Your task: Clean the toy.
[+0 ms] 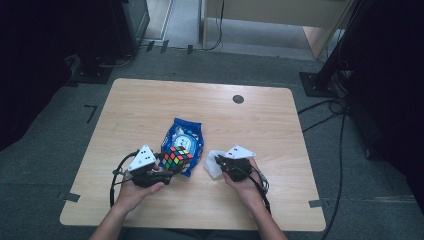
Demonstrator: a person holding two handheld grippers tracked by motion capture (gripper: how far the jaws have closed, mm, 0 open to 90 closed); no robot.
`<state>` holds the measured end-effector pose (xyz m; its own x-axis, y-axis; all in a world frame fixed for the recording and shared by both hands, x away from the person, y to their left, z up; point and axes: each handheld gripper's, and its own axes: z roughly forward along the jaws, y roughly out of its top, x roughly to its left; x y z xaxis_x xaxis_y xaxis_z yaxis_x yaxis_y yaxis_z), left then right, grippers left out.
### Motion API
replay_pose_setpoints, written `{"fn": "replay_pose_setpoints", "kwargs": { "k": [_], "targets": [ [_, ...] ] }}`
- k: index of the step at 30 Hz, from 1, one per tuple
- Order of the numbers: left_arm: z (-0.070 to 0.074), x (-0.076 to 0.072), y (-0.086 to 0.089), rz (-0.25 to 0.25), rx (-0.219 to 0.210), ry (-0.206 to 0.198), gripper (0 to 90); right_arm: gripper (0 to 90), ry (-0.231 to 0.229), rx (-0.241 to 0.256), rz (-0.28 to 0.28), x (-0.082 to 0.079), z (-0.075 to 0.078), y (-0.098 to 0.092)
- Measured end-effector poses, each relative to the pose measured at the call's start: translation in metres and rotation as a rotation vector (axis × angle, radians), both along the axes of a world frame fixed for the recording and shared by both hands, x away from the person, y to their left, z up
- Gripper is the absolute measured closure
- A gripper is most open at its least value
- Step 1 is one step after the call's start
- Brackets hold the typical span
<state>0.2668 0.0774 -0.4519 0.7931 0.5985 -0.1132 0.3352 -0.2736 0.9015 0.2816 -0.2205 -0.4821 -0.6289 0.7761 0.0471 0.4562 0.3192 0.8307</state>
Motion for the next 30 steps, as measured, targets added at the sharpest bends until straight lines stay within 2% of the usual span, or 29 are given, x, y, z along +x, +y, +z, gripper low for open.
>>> {"fn": "replay_pose_setpoints", "kwargs": {
  "k": [5, 10, 14, 18, 24, 27, 30],
  "targets": [
    [-0.003, -0.003, -0.007, -0.014, 0.017, -0.020, 34.1, 87.3, -0.139, 0.143, 0.078, -0.025, 0.042, 0.011],
    [-0.007, -0.006, -0.017, -0.039, 0.045, -0.025, 34.1, 87.2, -0.196, 0.213, 0.174, -0.042, 0.063, 0.031],
    [-0.010, -0.009, -0.023, -0.050, 0.050, -0.026, 34.1, 87.2, -0.189, 0.264, 0.244, -0.048, 0.071, 0.041],
    [-0.009, -0.013, -0.027, -0.065, 0.046, -0.044, 34.0, 87.1, -0.152, 0.291, 0.261, -0.045, 0.066, 0.046],
    [-0.007, -0.017, -0.029, -0.071, 0.032, -0.069, 34.1, 87.2, -0.120, 0.321, 0.229, -0.039, 0.059, 0.046],
    [-0.005, -0.020, -0.031, -0.077, 0.035, -0.088, 34.1, 87.2, -0.124, 0.324, 0.205, -0.038, 0.057, 0.045],
    [-0.003, -0.022, -0.031, -0.081, 0.029, -0.099, 34.1, 87.2, -0.128, 0.311, 0.157, -0.036, 0.054, 0.043]
  ]
}}
